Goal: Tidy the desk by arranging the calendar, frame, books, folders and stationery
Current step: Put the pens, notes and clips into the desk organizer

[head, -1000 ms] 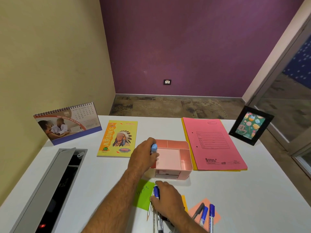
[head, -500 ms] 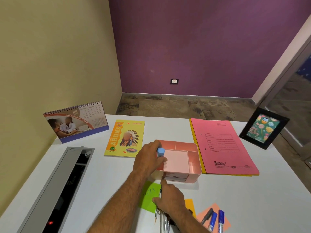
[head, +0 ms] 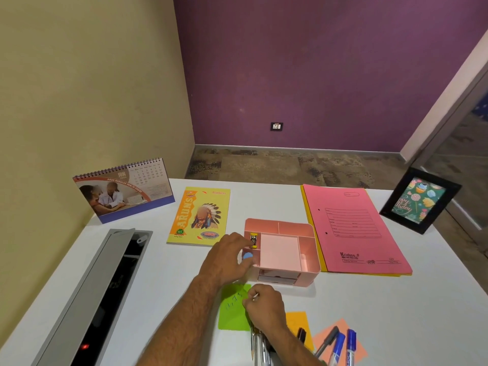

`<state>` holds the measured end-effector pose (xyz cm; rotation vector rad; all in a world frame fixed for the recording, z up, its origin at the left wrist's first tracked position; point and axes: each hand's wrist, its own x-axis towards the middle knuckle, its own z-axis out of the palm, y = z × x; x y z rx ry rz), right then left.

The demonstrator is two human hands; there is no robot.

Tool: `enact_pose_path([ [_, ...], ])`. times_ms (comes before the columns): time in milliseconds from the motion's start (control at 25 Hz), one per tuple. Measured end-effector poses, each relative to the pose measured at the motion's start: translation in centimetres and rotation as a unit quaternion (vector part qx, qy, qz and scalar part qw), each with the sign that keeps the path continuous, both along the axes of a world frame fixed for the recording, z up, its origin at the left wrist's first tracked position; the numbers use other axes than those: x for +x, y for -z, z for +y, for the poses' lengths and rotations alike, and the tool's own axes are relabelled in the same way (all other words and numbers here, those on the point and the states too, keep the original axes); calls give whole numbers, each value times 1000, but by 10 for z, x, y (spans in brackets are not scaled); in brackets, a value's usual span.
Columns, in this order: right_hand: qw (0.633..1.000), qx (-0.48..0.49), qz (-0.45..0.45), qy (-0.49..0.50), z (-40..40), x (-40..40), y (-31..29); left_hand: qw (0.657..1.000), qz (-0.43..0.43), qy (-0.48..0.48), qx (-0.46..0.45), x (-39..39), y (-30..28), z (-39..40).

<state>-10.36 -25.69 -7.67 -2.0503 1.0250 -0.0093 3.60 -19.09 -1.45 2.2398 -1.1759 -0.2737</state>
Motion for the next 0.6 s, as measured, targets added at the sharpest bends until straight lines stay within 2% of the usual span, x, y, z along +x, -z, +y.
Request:
enact_pose_path([
  [120, 982, 157, -102, -5, -3, -3, -2, 988, 83, -97, -92, 3, 2, 11],
  [280, 925, 335, -177, -40, -18, -20, -9, 940, 277, -156, -122, 10, 0, 28],
  [360, 897, 393, -198, -48, -28, -28, -16, 924, 340, -132, -116, 11, -6, 34],
  [440, 865, 449, -220, -42, -39, -34, -24, 923, 372, -66, -77, 7, -14, 34],
  [520, 836, 491, -243, -32, -49, -37, -35, 927, 371, 11, -50, -2, -23, 29],
  [600, 832, 491, -256, -26, -56, -39, -45, 933, 351, 69, -45, -13, -34, 19],
])
